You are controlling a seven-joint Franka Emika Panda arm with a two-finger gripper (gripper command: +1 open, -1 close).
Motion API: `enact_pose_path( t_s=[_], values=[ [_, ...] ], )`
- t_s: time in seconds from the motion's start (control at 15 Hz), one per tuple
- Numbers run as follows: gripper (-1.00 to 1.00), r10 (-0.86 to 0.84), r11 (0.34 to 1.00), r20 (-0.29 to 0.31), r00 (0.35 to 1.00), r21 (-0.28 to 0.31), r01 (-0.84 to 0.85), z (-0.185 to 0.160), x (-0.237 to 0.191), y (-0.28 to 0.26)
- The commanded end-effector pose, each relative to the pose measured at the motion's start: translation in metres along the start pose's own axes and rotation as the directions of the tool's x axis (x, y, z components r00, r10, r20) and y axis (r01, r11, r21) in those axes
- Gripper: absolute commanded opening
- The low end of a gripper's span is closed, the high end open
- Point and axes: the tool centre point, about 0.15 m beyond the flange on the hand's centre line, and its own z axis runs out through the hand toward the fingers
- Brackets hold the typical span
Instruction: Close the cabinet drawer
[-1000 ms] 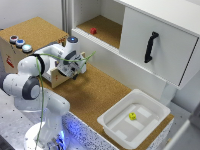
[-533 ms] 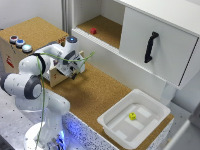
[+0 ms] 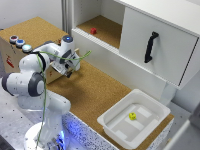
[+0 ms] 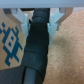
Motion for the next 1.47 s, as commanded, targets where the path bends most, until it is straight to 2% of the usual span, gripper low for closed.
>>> enact_pose_path(
  t_s=[0.0,0.4,0.47,0.53,0.87,1.27,1.4],
  values=[
    [-1.0,-0.056,0.998,0.068,0.996,0.017,0.055,0.079,0.005,-0.064],
    [-1.0,-0.116,0.993,0.066,0.991,0.033,0.114,0.09,-0.004,-0.114],
    [1.0,-0.113,0.993,0.054,0.992,0.032,0.112,0.087,-0.003,-0.118],
    [1.0,-0.101,0.995,0.008,0.995,0.025,0.101,0.075,0.0,-0.122],
    [1.0,-0.04,0.999,-0.141,0.989,0.028,0.044,0.013,0.005,-0.107],
    [1.0,0.038,0.999,-0.24,0.97,0.022,-0.034,-0.036,0.008,-0.079],
    [1.0,0.027,1.0,-0.265,0.964,-0.007,-0.03,-0.051,0.011,-0.071]
  ],
)
